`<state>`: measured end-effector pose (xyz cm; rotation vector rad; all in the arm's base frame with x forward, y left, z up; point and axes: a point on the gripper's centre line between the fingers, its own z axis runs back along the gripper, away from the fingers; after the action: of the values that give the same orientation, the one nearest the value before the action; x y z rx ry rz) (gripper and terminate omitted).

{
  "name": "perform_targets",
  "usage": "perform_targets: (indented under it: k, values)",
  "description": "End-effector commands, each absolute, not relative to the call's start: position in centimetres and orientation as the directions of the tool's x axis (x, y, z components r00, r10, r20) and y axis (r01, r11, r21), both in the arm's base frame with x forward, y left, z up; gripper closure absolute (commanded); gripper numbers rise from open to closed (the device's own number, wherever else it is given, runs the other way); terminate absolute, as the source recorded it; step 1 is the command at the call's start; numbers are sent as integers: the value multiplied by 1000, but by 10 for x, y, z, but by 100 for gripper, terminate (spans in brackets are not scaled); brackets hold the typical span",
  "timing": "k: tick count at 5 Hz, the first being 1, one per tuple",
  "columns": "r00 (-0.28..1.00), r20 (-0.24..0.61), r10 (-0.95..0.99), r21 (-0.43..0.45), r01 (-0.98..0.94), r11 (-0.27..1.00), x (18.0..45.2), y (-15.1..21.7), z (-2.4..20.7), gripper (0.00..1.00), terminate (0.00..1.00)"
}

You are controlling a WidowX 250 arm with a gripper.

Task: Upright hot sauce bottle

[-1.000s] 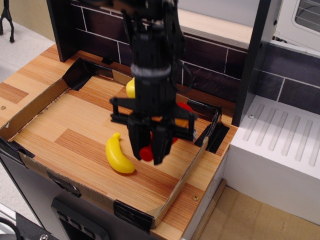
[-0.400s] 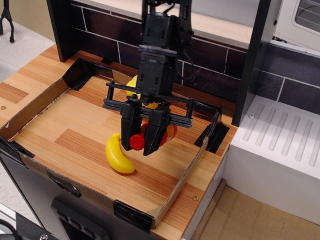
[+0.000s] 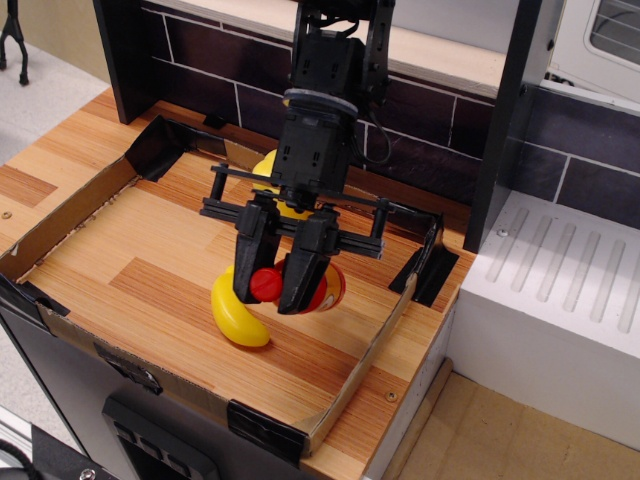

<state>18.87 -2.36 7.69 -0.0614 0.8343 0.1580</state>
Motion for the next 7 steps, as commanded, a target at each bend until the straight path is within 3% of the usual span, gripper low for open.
perform_targets:
  k: [1,2,3,4,5,6,7]
  values:
    - [471,-877,90,-10,-206,979,184,-19,88,100,0]
    - [389,-920,45,-42,-212,976,182,-20,91,100,0]
    - [349,-937,20,-119,-373,920,168,-27,83,100,0]
    - [294,-955,38,-86,-398,913,151,-9,69,100,0]
    - [199,-978,58,-19,-367,930,168,-20,73,100,0]
    - [249,-965,83,-22,-394,919,177,-10,72,100,0]
    - [318,-942,104,-28,-383,923,191,-6,78,0,0]
